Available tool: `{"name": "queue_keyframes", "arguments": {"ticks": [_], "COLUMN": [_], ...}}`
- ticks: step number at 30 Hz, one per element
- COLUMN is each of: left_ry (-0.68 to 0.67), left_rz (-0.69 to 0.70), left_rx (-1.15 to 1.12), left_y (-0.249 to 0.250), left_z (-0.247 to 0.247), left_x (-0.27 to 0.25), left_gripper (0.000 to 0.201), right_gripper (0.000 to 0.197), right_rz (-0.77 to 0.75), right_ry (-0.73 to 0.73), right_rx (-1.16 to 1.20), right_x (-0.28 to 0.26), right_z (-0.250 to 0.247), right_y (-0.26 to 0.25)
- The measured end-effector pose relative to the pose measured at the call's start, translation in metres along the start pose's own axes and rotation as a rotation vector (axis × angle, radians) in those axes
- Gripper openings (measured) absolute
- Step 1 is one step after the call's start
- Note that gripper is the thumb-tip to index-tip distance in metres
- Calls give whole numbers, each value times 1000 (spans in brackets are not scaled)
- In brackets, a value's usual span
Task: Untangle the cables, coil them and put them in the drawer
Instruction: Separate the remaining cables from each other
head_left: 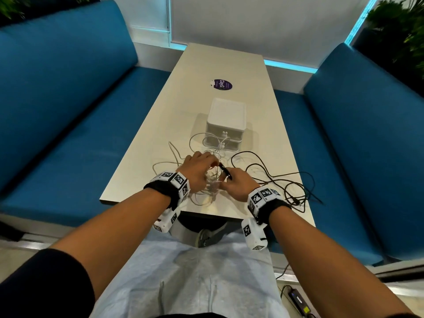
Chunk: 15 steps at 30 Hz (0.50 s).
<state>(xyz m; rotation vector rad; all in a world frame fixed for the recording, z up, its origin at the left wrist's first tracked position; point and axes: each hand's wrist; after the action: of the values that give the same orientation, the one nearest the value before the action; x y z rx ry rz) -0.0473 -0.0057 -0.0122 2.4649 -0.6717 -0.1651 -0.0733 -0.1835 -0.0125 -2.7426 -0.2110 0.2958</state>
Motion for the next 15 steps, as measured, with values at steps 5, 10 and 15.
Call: {"name": "queue_keyframes", "arguments": {"ticks": [5,10,15], "left_ry": [-50,2,113], "left_rz": [56,73,217], "left_rx": [-36,177,358], "left_y": [1,16,24], "left_z": [4,13,23], "left_x": [6,13,21], "left_gripper": [58,26,24], "right_gripper": [21,17,30], "right_rz": [134,196,216], "right_ry": [81,120,195], "right_rx": [202,365,390], "right_x": [-2,-2,0], "right_z": [-16,-25,-23], "right_y": [27,36,34]}}
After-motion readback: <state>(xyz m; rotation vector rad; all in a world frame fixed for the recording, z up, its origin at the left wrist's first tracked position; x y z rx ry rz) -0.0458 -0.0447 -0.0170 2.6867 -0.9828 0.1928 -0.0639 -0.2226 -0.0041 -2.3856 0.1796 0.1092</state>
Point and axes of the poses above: each hand's wrist, its own x-axis towards the middle knuckle, its own z-axis out of the palm, y = z × x, and after that the axes turned 14 degrees about -x, right-handed
